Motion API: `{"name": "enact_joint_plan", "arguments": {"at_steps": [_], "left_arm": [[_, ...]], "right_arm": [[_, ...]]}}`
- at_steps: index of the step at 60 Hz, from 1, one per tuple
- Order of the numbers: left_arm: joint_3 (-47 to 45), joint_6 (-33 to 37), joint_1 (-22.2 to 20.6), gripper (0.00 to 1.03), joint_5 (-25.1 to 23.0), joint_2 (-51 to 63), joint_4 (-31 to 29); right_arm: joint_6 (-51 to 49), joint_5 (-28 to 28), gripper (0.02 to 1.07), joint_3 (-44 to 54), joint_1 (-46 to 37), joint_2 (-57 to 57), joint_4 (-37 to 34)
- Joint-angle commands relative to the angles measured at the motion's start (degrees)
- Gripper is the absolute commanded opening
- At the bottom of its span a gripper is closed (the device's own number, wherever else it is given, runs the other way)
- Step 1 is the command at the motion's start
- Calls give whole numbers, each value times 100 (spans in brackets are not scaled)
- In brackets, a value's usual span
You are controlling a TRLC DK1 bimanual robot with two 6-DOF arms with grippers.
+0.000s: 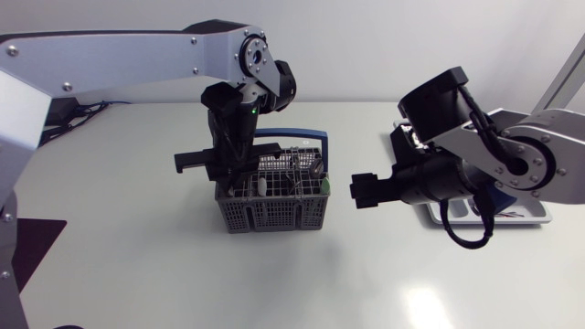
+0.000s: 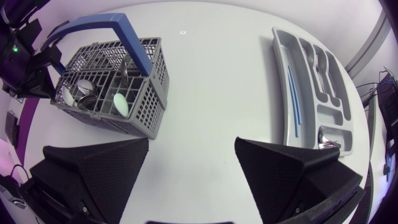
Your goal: Unload the cutlery basket into the drawer organizer.
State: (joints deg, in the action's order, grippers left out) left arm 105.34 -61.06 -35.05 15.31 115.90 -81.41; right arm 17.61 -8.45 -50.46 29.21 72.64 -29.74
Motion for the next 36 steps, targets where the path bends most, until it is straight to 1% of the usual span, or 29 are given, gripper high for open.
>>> {"name": "enact_joint_plan", "arguments": {"at_steps": [1, 4, 5, 9, 36], "left_arm": [[-22, 32, -28, 10, 25, 126, -68], [-5, 32, -28, 10, 25, 126, -68], [4, 41, -28, 7, 25, 126, -68], [13, 59, -28, 4, 25, 135, -68], [171, 217, -2, 4, 25, 29, -77]], "right_arm": [[111, -69, 102, 141, 76, -66, 64], [111, -69, 102, 150, 85, -66, 64], [111, -69, 102, 150, 93, -66, 73], [111, -69, 102, 159, 93, -66, 82], [103, -78, 102, 256, 102, -83, 144]]}}
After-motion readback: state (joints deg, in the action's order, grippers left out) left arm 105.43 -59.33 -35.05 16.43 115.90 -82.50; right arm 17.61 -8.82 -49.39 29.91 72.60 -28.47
